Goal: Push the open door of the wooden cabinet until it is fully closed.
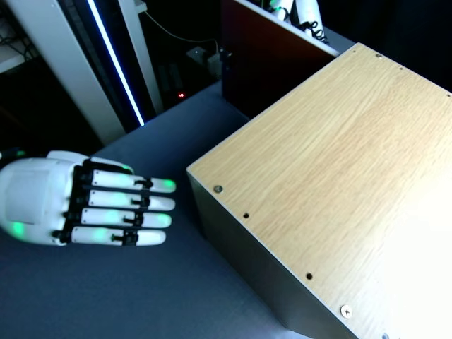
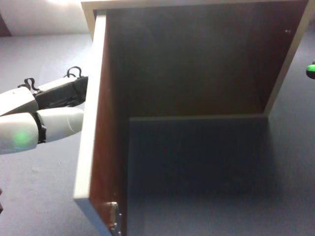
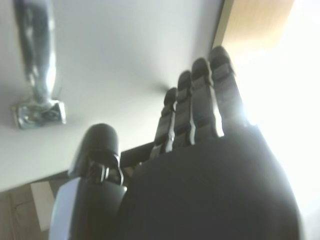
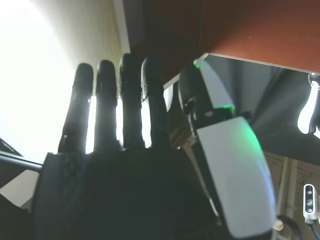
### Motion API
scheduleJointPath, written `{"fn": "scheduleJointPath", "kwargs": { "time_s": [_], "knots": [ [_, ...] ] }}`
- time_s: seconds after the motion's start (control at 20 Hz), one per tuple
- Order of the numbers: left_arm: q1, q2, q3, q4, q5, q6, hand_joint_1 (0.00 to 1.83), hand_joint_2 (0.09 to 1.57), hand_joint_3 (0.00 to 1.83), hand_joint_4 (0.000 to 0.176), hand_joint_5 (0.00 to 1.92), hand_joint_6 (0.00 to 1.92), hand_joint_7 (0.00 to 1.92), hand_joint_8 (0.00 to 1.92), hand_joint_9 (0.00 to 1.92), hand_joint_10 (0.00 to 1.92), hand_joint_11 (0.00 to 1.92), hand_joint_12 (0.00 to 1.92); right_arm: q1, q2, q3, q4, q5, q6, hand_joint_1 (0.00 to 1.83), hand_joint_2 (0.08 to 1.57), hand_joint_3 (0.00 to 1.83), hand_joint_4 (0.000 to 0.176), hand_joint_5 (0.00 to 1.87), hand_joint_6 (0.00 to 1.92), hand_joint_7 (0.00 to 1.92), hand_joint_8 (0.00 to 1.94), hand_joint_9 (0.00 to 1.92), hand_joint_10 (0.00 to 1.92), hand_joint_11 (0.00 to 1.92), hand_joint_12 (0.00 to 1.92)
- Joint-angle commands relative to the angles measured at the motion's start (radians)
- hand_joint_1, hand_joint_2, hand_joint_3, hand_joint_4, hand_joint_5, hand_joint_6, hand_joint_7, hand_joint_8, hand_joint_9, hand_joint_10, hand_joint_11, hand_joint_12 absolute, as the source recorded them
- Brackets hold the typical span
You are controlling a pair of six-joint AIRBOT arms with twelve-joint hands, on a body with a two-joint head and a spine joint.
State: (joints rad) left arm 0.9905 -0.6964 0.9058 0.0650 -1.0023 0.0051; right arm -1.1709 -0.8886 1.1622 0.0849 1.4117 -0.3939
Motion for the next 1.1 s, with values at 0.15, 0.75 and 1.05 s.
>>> {"fn": "scheduleJointPath", "kwargs": {
  "time_s": [0.15,0.75,1.05],
  "knots": [
    [-0.020,-0.014,0.002,-0.003,-0.098,-0.005,0.00,1.47,0.02,0.000,0.06,0.01,0.14,0.01,0.13,0.01,0.11,0.00,0.003,0.001,0.004,0.027,0.121,0.011,0.73,1.39,0.00,0.000,0.47,0.00,0.43,0.00,0.29,0.00,0.01,0.47],
    [-0.055,-0.055,0.014,0.029,-0.102,-0.005,0.00,1.48,0.01,0.000,0.09,0.01,0.16,0.00,0.14,0.00,0.13,0.01,0.004,0.000,0.004,0.028,0.121,0.014,0.68,1.38,0.00,0.000,0.49,0.00,0.44,0.00,0.26,0.00,0.00,0.37],
    [-0.075,-0.075,0.019,0.037,-0.113,-0.005,0.00,1.48,0.00,0.001,0.08,0.00,0.15,0.00,0.13,0.00,0.13,0.01,0.006,0.000,0.005,0.028,0.122,0.014,0.72,1.39,0.00,0.000,0.48,0.00,0.44,0.00,0.27,0.01,0.03,0.37]
  ]
}}
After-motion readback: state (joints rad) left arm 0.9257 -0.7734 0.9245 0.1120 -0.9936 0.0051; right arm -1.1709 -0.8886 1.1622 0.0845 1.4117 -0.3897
